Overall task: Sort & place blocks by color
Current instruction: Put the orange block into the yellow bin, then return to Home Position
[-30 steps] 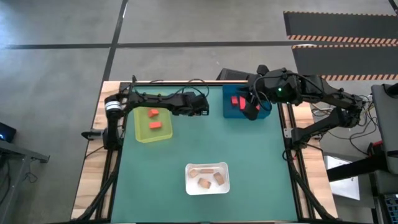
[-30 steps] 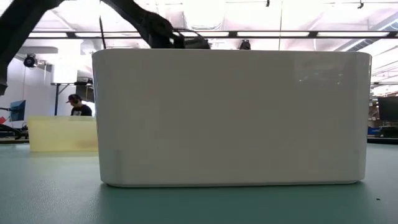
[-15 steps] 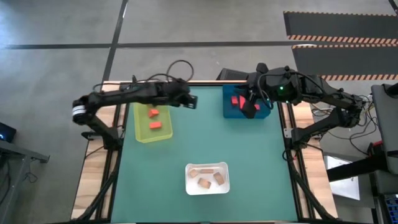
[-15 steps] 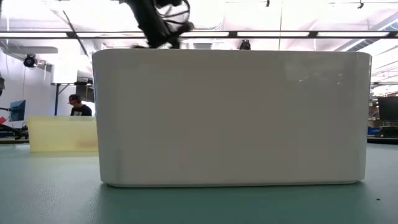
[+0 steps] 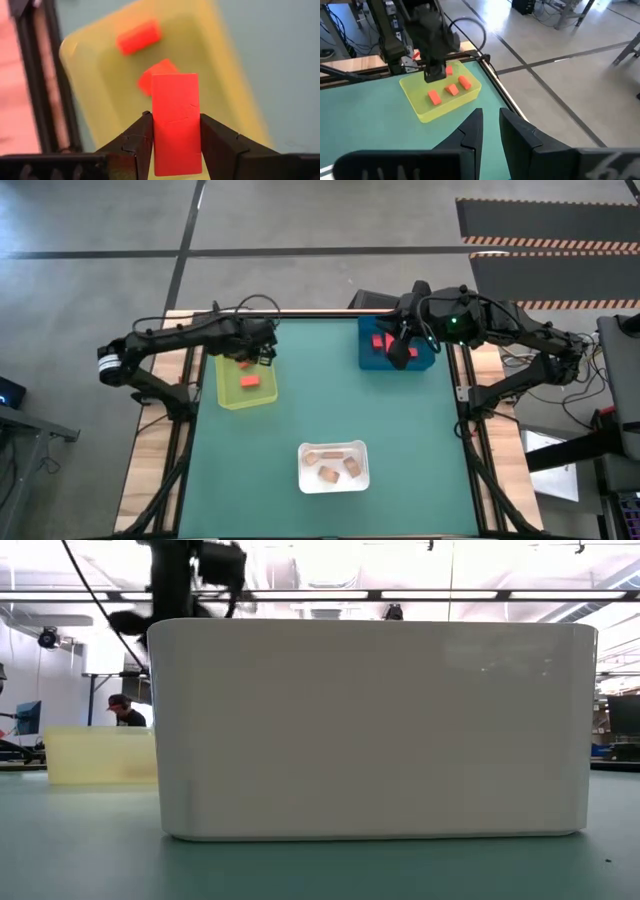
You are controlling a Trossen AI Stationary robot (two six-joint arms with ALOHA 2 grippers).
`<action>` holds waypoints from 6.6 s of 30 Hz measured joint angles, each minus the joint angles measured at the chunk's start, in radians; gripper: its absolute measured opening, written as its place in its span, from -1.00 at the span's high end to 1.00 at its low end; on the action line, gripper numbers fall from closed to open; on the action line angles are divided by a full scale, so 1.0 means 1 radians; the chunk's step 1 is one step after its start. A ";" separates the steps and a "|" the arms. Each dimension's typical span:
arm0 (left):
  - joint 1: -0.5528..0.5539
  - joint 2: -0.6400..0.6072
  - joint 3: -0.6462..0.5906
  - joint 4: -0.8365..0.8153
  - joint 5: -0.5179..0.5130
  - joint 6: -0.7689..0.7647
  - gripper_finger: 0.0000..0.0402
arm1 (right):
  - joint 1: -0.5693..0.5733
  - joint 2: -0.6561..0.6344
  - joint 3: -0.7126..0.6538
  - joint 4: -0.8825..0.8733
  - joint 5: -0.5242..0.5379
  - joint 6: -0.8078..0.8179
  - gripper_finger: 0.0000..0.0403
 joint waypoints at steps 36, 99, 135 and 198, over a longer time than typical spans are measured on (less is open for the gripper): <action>0.035 0.000 -0.422 0.220 0.047 -0.133 0.20 | 0.000 0.000 -0.001 -0.001 0.000 0.016 0.73; -0.469 -1.117 -0.637 0.747 0.195 1.019 1.00 | 0.000 -0.552 -1.126 0.949 -0.182 -0.133 0.96; -0.470 -1.362 -1.196 1.365 0.290 0.912 1.00 | 0.000 -1.059 -1.683 1.350 -0.095 -0.194 0.95; -0.469 -1.334 -1.201 1.347 0.282 0.917 1.00 | 0.000 -1.171 -1.736 1.263 0.000 -0.273 0.96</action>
